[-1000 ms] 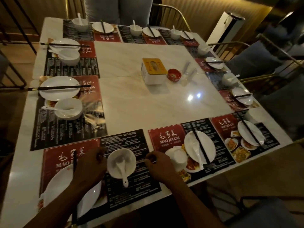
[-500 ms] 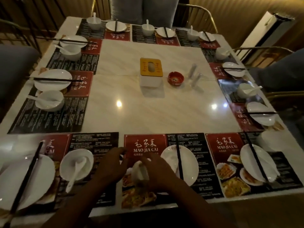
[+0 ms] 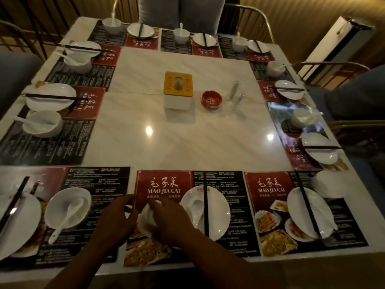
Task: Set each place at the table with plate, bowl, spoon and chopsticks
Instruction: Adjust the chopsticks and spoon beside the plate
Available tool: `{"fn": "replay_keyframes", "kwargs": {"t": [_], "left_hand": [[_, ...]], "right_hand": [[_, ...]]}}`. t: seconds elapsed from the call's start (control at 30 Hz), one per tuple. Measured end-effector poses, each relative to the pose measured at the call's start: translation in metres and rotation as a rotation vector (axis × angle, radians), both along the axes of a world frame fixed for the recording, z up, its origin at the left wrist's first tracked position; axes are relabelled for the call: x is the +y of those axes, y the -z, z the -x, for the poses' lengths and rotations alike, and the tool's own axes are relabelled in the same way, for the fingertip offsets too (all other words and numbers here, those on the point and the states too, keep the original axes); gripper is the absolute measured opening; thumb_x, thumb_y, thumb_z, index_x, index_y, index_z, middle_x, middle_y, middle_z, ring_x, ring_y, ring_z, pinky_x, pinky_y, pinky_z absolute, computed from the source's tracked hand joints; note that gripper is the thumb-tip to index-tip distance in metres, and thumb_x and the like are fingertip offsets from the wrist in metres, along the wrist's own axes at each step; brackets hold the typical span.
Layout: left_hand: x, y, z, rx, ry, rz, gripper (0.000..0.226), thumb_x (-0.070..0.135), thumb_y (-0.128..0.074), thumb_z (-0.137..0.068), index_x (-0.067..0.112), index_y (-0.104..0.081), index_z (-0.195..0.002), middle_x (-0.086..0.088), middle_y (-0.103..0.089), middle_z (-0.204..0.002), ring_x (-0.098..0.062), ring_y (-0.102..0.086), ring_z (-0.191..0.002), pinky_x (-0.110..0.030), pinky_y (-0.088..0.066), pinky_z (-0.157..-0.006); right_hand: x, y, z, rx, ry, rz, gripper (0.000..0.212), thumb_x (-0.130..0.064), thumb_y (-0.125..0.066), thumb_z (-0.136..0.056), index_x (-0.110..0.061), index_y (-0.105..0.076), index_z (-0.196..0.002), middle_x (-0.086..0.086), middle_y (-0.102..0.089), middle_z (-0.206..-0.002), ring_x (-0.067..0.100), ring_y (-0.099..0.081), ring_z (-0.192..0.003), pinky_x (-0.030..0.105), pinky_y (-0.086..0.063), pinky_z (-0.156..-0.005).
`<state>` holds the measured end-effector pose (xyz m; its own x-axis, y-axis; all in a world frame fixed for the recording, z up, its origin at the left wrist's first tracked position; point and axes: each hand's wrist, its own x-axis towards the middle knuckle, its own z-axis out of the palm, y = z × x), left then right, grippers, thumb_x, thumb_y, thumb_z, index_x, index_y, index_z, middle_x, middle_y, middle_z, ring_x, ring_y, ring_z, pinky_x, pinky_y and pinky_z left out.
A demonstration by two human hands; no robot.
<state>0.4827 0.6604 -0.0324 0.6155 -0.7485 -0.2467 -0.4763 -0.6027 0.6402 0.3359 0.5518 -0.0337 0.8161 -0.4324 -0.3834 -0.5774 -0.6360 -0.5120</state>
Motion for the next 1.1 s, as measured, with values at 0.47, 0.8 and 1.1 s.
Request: {"fn": "replay_keyframes", "kwargs": {"t": [0.47,0.8,1.1], "left_hand": [[-0.078,0.009,0.049,0.085,0.179,0.072,0.043,0.015,-0.066,-0.09,0.017,-0.058,-0.133,-0.003,-0.064,-0.122,-0.015,-0.062,-0.102,-0.024,-0.051,-0.082],[-0.086,0.005,0.072,0.2,0.073,-0.03,0.028,0.026,-0.079,-0.081,0.033,-0.066,-0.106,0.02,-0.065,-0.096,0.002,-0.061,-0.087,-0.018,-0.048,-0.073],[-0.074,0.016,0.107,0.17,-0.098,-0.046,0.02,0.033,-0.073,-0.086,0.034,-0.064,-0.104,0.017,-0.061,-0.1,-0.006,-0.062,-0.089,-0.032,-0.056,-0.079]], "right_hand": [[-0.146,-0.055,0.122,-0.034,0.763,0.036,0.108,-0.033,-0.091,-0.068,-0.025,-0.027,-0.155,0.007,-0.038,-0.153,0.028,-0.04,-0.137,0.042,-0.039,-0.109],[-0.193,0.001,0.141,0.177,0.451,0.127,0.111,-0.041,-0.087,-0.07,-0.024,-0.021,-0.156,0.008,-0.039,-0.15,0.029,-0.044,-0.134,0.043,-0.044,-0.107],[-0.198,0.017,0.147,0.154,0.373,0.204,0.11,-0.046,-0.088,-0.067,-0.026,-0.025,-0.155,0.007,-0.041,-0.15,0.03,-0.048,-0.13,0.043,-0.046,-0.105]]}}
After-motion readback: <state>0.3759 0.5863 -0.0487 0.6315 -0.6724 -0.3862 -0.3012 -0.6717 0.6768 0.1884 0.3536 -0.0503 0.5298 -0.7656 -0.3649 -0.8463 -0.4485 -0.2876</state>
